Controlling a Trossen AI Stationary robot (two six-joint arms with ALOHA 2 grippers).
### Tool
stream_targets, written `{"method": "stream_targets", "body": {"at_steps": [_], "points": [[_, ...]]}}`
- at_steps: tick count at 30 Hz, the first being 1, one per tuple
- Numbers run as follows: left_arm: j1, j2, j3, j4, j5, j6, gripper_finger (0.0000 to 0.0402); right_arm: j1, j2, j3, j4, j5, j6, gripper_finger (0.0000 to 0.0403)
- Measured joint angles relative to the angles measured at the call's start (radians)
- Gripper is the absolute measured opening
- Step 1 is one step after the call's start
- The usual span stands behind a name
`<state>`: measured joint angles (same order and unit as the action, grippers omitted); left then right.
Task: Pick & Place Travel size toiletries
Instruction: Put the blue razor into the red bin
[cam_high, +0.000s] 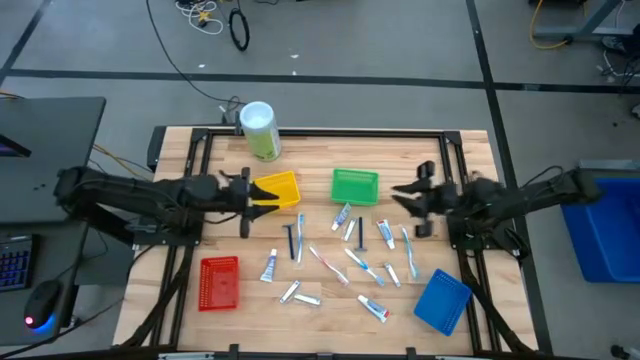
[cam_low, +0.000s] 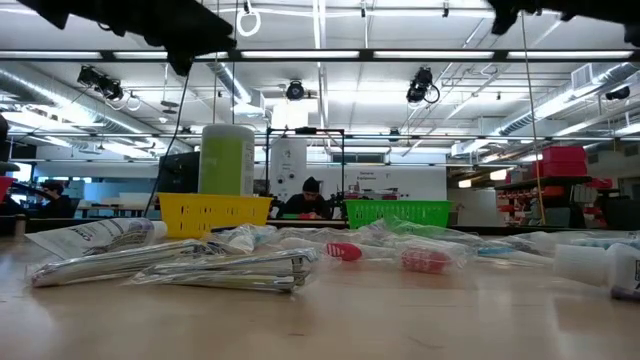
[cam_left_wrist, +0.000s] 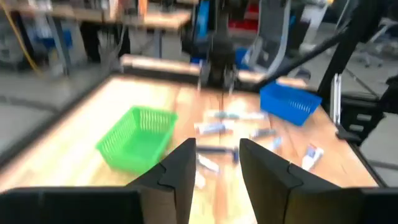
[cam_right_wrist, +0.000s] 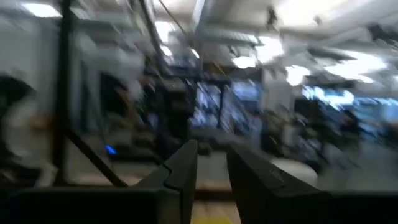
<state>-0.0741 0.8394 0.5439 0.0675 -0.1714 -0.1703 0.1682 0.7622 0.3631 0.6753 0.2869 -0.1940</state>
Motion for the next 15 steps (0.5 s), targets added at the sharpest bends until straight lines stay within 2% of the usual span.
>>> {"method": "stream_targets", "body": {"at_steps": [3, 5, 9, 15], "points": [[-0.01, 0.059, 0.006, -0.017, 0.001, -0.04, 0.0151, -0.022, 0.127, 0.011, 0.043, 0.136, -0.024, 0.0098], [-0.018, 0.102, 0.007, -0.018, 0.001, -0.08, 0.0157, -0.054, 0.213, 0.016, 0.087, 0.183, -0.027, 0.0103], [-0.033, 0.181, 0.007, -0.016, 0.003, -0.214, 0.016, -0.133, 0.369, 0.054, 0.166, 0.139, -0.028, 0.0123], [-0.065, 0.3, 0.063, -0.084, 0.007, -0.344, 0.0159, -0.247, 0.545, 0.161, 0.16, 0.018, -0.023, 0.0178]]}}
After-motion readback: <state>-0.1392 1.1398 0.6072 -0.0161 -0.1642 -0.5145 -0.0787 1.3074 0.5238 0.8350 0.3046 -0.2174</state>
